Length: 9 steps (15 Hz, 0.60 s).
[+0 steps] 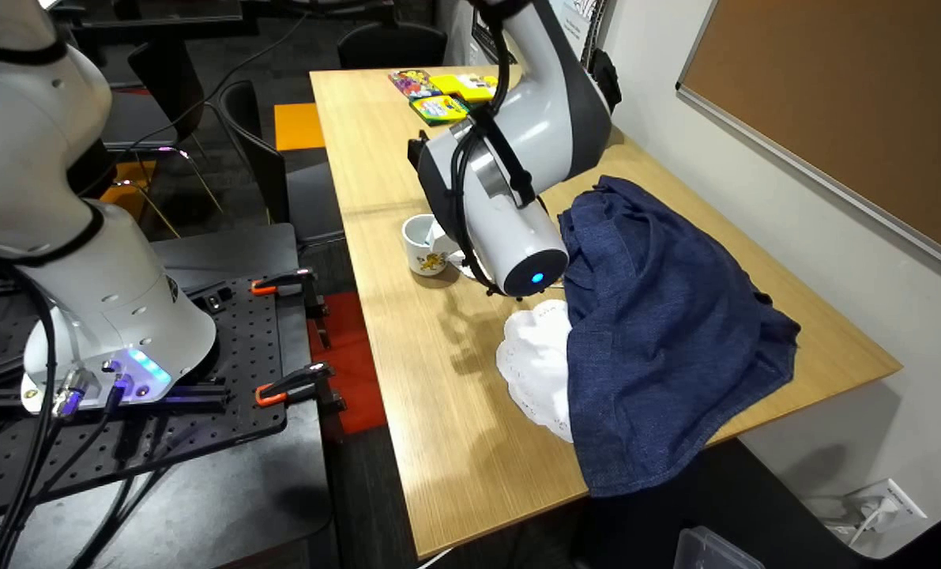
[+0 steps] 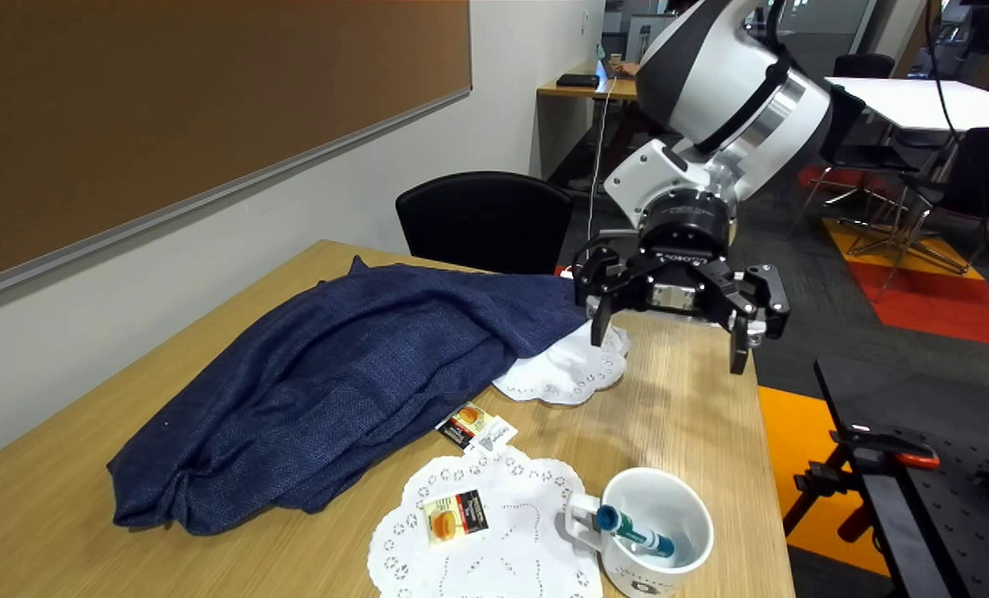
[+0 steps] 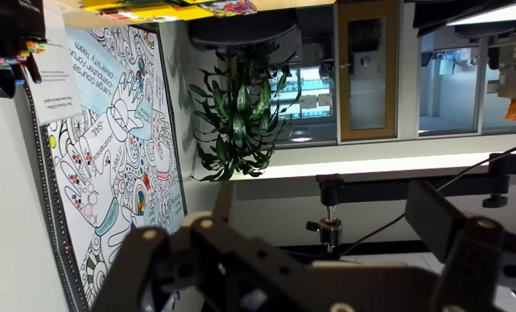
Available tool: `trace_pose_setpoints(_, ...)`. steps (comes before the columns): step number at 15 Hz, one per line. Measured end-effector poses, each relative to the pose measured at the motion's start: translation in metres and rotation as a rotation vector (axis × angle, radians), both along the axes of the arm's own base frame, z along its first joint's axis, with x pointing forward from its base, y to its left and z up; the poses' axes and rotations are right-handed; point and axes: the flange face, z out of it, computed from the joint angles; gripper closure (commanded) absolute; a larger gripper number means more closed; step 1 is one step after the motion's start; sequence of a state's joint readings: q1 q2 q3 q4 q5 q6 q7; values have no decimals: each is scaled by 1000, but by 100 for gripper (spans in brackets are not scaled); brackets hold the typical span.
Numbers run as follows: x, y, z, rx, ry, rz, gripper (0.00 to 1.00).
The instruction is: Move the cup away from the table mat then put the marker inside the cup
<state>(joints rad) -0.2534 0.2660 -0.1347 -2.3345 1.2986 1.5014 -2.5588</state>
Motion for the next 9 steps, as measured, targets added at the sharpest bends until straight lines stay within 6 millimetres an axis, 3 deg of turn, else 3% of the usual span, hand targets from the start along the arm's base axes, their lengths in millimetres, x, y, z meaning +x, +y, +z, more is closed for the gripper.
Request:
trace_pose_setpoints(5, -2, -1, 53, -10, -46, -25, 0)
trace_pose_setpoints(9, -5, 3, 78, -10, -61, -31, 0)
